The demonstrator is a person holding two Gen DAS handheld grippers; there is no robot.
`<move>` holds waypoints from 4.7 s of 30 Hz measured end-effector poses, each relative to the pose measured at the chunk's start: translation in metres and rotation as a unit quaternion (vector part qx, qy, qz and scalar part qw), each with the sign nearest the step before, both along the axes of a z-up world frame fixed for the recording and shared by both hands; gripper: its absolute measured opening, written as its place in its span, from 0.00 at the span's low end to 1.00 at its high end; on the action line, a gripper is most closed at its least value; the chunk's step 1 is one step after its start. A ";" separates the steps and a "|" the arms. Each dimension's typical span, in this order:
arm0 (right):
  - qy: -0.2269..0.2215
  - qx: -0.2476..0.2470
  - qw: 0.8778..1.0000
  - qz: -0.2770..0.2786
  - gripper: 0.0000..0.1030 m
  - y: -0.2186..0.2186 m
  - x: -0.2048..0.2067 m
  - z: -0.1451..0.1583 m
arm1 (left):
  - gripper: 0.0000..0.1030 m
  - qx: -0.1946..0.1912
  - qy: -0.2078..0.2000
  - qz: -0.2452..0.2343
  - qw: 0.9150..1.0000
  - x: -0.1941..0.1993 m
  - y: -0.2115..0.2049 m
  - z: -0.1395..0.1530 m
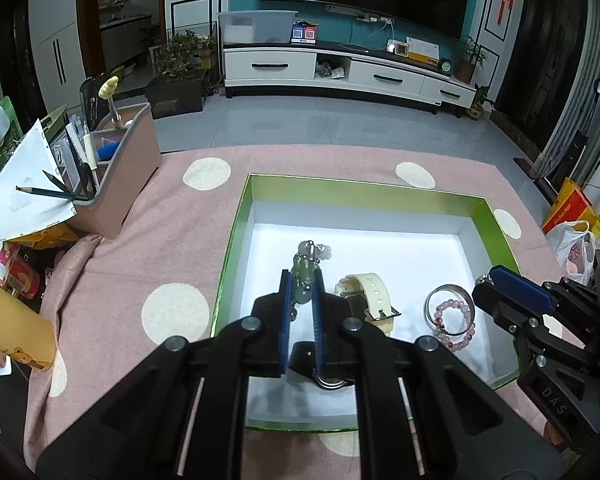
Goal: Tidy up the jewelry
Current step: 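Lower pendant with left tool while right tool lowers ring into box, open both, then withdraw both tools from the box toward the red bead bracelet and small ring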
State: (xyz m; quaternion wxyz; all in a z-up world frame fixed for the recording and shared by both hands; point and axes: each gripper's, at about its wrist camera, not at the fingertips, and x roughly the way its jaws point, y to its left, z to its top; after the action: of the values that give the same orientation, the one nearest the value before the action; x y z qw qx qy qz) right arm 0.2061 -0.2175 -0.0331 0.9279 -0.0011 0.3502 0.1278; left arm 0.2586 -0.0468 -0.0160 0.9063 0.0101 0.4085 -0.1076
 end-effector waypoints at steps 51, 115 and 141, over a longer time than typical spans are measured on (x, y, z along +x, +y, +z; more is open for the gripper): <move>0.048 0.018 0.999 0.000 0.20 0.003 0.029 -0.028 | 0.09 0.037 0.036 -0.016 0.999 0.033 -0.020 -0.034; 0.029 0.025 0.999 -0.025 0.51 -0.017 0.007 -0.014 | 0.79 0.051 -0.016 -0.018 0.998 0.004 -0.034 -0.016; 0.010 0.039 0.997 -0.059 0.86 -0.058 -0.075 0.012 | 0.98 0.032 -0.015 -0.031 0.999 -0.069 -0.041 0.009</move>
State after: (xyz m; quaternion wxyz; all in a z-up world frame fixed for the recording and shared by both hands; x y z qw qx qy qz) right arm 0.1315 -0.2757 -0.0210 0.9297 0.0575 0.3536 0.0861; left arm 0.1896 -0.0881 -0.0066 0.9079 0.0535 0.3971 -0.1228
